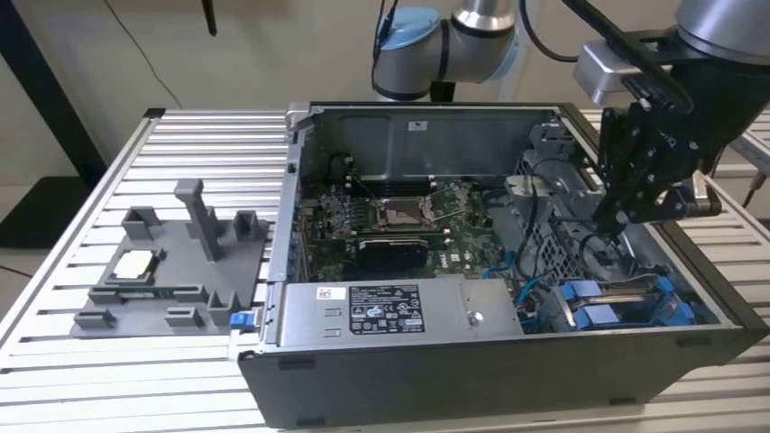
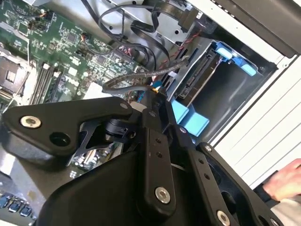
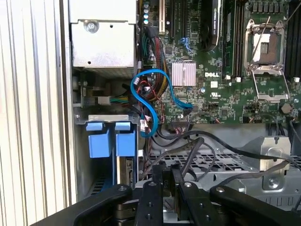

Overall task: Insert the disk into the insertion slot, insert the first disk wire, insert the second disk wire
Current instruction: 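Insert the first disk wire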

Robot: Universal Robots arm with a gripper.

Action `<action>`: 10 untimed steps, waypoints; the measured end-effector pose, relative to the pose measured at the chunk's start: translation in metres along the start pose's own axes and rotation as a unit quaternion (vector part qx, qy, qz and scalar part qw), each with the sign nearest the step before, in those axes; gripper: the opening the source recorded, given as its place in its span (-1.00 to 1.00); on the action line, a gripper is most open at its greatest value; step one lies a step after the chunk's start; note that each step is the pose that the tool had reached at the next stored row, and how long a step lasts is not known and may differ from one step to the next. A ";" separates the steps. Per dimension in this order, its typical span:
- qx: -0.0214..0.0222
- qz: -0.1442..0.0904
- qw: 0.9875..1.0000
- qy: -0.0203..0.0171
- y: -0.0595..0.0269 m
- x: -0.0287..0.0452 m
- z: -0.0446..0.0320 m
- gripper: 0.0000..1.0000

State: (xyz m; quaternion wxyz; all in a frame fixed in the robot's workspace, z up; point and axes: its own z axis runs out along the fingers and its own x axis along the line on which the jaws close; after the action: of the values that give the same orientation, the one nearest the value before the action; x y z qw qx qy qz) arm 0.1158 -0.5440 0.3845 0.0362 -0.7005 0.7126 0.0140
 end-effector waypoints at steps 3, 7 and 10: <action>-0.001 0.000 1.000 0.009 -0.0003 0.0000 0.0005 -0.62; -0.002 -0.001 1.000 0.027 -0.0005 0.0000 0.0011 -0.62; -0.003 -0.001 0.999 0.042 -0.0007 0.0000 0.0016 -0.62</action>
State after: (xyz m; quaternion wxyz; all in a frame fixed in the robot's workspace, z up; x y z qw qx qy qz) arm 0.1165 -0.5439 0.3830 0.0037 -0.7013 0.7127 -0.0132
